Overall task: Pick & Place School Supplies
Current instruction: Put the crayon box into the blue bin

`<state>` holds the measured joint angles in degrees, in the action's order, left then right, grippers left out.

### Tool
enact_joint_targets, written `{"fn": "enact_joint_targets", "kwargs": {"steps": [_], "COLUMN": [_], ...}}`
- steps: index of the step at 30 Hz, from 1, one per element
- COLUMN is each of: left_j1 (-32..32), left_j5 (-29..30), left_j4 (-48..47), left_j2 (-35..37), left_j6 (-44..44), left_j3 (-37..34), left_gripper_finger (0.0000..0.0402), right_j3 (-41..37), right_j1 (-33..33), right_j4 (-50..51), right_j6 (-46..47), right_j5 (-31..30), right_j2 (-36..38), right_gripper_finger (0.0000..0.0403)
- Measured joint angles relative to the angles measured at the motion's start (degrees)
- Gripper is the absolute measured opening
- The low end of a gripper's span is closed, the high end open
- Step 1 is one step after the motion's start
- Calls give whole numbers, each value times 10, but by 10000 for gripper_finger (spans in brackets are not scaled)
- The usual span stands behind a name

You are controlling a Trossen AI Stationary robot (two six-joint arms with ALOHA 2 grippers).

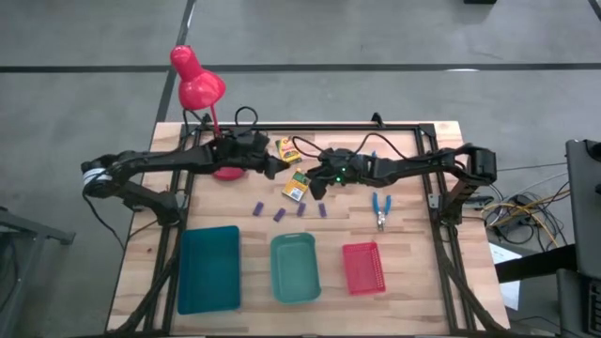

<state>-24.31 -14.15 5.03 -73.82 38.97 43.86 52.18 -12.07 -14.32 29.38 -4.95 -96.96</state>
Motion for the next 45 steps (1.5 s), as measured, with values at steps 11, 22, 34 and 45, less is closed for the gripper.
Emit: {"fn": "enact_joint_targets", "kwargs": {"steps": [11, 22, 34, 45], "left_j1": [-6, -6, -7, -7], "left_j5": [6, 6, 18, 18], "left_j4": [-14, -38, -41, -41], "left_j2": [0, 1, 1, 1], "left_j6": [-33, -60, -75, -75], "left_j3": [0, 0, 0, 0], "left_gripper_finger": [154, 154, 154, 154], "right_j3": [-1, -1, -1, -1], "right_j1": [3, 5, 6, 7], "right_j4": [-10, -34, -56, -54], "right_j6": [40, 71, 63, 21], "right_j5": [5, 11, 10, 8], "right_j2": [-75, -109, -111, -111], "right_gripper_finger": [68, 68, 68, 68]}}
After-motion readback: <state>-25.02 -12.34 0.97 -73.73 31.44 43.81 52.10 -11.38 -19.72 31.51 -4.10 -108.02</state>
